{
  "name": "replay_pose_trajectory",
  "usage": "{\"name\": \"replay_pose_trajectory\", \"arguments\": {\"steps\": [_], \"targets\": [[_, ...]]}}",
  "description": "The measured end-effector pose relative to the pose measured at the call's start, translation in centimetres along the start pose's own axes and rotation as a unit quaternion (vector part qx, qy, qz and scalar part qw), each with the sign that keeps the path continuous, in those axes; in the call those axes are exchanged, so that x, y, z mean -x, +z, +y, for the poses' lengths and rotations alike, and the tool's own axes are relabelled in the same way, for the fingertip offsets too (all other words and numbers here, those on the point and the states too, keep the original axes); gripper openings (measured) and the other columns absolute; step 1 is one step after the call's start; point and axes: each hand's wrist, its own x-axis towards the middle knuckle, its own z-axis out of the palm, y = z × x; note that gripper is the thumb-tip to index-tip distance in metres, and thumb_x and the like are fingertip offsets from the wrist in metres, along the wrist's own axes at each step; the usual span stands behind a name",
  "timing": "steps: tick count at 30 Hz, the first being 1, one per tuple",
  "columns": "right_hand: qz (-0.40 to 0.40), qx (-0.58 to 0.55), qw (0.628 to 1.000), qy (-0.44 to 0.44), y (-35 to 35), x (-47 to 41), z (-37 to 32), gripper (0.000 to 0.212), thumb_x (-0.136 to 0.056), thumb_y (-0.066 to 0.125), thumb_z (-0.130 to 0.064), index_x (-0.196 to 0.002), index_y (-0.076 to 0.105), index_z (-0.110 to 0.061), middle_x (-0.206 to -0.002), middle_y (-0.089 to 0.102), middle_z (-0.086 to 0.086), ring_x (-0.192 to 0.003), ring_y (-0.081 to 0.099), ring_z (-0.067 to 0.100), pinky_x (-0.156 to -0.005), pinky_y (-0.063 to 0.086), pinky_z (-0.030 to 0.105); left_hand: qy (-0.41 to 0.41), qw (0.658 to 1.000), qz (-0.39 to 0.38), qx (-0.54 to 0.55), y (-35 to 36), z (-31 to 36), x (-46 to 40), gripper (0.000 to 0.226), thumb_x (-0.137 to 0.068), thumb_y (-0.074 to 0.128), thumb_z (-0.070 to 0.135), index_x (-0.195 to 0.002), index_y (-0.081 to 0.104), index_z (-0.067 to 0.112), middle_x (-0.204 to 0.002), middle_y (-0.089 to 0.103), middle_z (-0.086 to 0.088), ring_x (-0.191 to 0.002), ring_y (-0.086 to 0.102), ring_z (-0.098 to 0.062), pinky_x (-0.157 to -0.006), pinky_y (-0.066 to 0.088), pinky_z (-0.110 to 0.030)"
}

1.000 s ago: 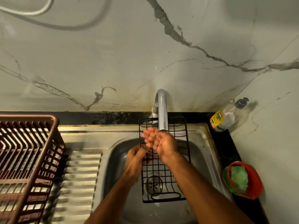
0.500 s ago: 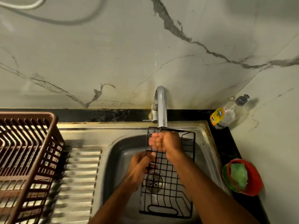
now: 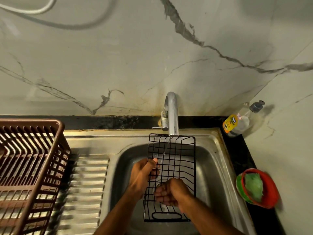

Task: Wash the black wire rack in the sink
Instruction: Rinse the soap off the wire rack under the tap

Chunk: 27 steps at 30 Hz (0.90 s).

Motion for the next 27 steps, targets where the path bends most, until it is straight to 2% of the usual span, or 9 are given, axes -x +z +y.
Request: {"name": "replay_pose_trajectory", "arguments": {"steps": [4,7,11,13,15,19,22,25,27], "targets": [[0.035,-0.037,0.994,-0.094,-0.3,-0.4,-3.2,0.034,-0.093,0.040,-0.007,-0.103,0.072,-0.005,-0.089,0.079,0.008,-0.084,0.077,0.023,-0.089,0.061,0.044,0.023,1.000,0.007,0.006,-0.4,-0.1,0.1,0.033,-0.084,0.064,0.039,-0.094,0.074,0.010,-0.091,0.076,-0.014,-0.088,0.070,-0.033,-0.079,0.059,-0.045],[0.028,-0.229,0.960,-0.157,-0.1,-1.4,-7.7,0.035,-0.097,0.037,-0.004,-0.110,0.069,-0.004,-0.096,0.079,0.011,-0.090,0.077,0.024,-0.081,0.061,0.036,0.032,0.999,-0.003,0.023,-0.1,0.3,0.6,0.022,-0.084,0.063,0.030,-0.093,0.076,0.015,-0.090,0.076,-0.010,-0.084,0.070,-0.030,-0.072,0.059,-0.043],[0.004,-0.397,0.902,-0.167,1.4,-2.3,-9.7,0.038,-0.098,0.034,-0.004,-0.114,0.068,-0.004,-0.102,0.078,0.013,-0.093,0.076,0.023,-0.088,0.058,0.037,0.048,0.998,0.025,0.041,0.0,0.5,0.8,0.048,-0.070,0.067,0.042,-0.101,0.073,0.006,-0.095,0.073,-0.025,-0.084,0.068,-0.030,-0.072,0.057,-0.042],[-0.019,-0.370,0.919,-0.136,1.8,-2.3,-7.9,0.043,-0.089,0.035,0.003,-0.115,0.069,-0.002,-0.102,0.078,0.013,-0.091,0.077,0.023,-0.088,0.057,0.037,0.070,0.996,0.036,0.032,-0.5,0.7,0.6,0.044,-0.067,0.065,0.045,-0.092,0.077,0.011,-0.090,0.073,-0.025,-0.081,0.069,-0.029,-0.072,0.055,-0.040],[-0.031,-0.290,0.953,-0.077,2.2,-1.9,-4.8,0.049,-0.078,0.036,0.005,-0.112,0.071,-0.001,-0.097,0.078,0.012,-0.082,0.076,0.023,-0.076,0.055,0.033,0.092,0.995,0.042,0.019,-1.0,0.8,0.4,0.038,-0.067,0.065,0.046,-0.087,0.077,0.017,-0.084,0.073,-0.021,-0.079,0.070,-0.029,-0.074,0.056,-0.042],[-0.009,-0.142,0.989,-0.036,2.8,-0.5,-1.3,0.043,-0.088,0.034,-0.001,-0.104,0.074,-0.001,-0.090,0.079,0.014,-0.076,0.075,0.025,-0.067,0.056,0.031,0.098,0.994,0.050,0.012,-1.2,0.3,0.1,0.036,-0.065,0.067,0.047,-0.088,0.076,0.022,-0.087,0.072,-0.019,-0.087,0.068,-0.041,-0.079,0.056,-0.052],[0.011,-0.210,0.974,-0.081,2.0,-1.2,-2.8,0.041,-0.085,0.038,0.001,-0.106,0.072,0.000,-0.092,0.078,0.015,-0.082,0.074,0.031,-0.073,0.058,0.036,0.109,0.993,0.046,0.006,-0.9,0.1,0.1,0.043,-0.068,0.063,0.045,-0.099,0.074,0.017,-0.091,0.074,-0.015,-0.089,0.069,-0.038,-0.078,0.057,-0.049],[0.030,-0.339,0.930,-0.136,1.5,-2.0,-5.2,0.034,-0.095,0.039,0.001,-0.112,0.068,0.000,-0.099,0.078,0.015,-0.089,0.076,0.027,-0.075,0.060,0.034,0.097,0.994,0.036,0.021,-0.4,-0.2,0.1,0.050,-0.069,0.063,0.041,-0.109,0.071,0.011,-0.099,0.075,-0.015,-0.093,0.071,-0.035,-0.080,0.058,-0.046],[0.092,-0.318,0.911,-0.246,1.9,-2.3,-5.5,0.033,-0.098,0.045,0.004,-0.122,0.066,-0.004,-0.107,0.077,0.011,-0.100,0.075,0.024,-0.082,0.060,0.032,0.077,0.996,0.032,0.038,0.0,-0.5,0.3,0.045,-0.073,0.062,0.033,-0.111,0.070,0.010,-0.102,0.075,-0.017,-0.096,0.069,-0.040,-0.079,0.058,-0.046]]}}
